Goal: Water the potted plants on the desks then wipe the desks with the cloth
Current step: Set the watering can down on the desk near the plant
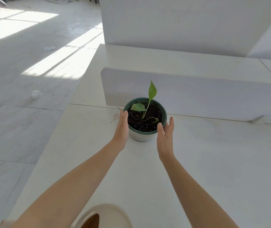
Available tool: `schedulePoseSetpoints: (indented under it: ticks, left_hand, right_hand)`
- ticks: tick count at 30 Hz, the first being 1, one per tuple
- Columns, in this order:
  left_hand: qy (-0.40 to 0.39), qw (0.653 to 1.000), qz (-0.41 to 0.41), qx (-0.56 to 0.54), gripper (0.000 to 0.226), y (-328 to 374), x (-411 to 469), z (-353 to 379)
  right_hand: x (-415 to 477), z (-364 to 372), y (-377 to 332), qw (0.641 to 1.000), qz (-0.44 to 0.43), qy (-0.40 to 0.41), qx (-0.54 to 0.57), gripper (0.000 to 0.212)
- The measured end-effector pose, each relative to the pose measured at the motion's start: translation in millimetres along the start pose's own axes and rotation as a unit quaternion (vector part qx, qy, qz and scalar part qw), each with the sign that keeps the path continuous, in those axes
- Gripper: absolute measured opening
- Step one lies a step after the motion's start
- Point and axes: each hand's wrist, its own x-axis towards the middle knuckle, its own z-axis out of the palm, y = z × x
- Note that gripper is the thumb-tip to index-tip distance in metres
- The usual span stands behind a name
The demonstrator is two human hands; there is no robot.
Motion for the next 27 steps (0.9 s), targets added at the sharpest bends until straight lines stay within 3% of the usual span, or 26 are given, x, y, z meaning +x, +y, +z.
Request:
schedulePoseSetpoints:
  ticks: [5,11,14,18,23,27]
  left_hand:
    - [0.016,1.0,0.004,-0.006,0.057,-4,-11,9]
    - [0.029,0.999,-0.014,0.039,0.06,4,-27,-1]
    - [0.073,0.995,-0.022,0.069,0.059,16,-51,-27]
    - [0.104,0.993,0.053,0.025,0.022,26,-126,-70]
    - [0.221,0.968,0.122,0.007,0.029,-4,-225,-116]
    - [0.355,0.923,0.134,-0.067,0.029,-48,-277,-136]
  right_hand:
    - [10,9,-9,0.999,0.031,0.004,0.015,0.063]
    - [2,-5,-27,0.998,0.057,-0.011,0.012,0.057]
    - [-23,-16,-23,0.998,0.058,-0.019,-0.03,0.054]
    - [-79,-32,-17,0.994,0.057,-0.05,-0.077,0.043]
    - [-145,-58,-12,0.991,0.061,-0.075,-0.089,0.016]
    - [-191,-66,4,0.983,0.057,-0.117,-0.127,0.017]
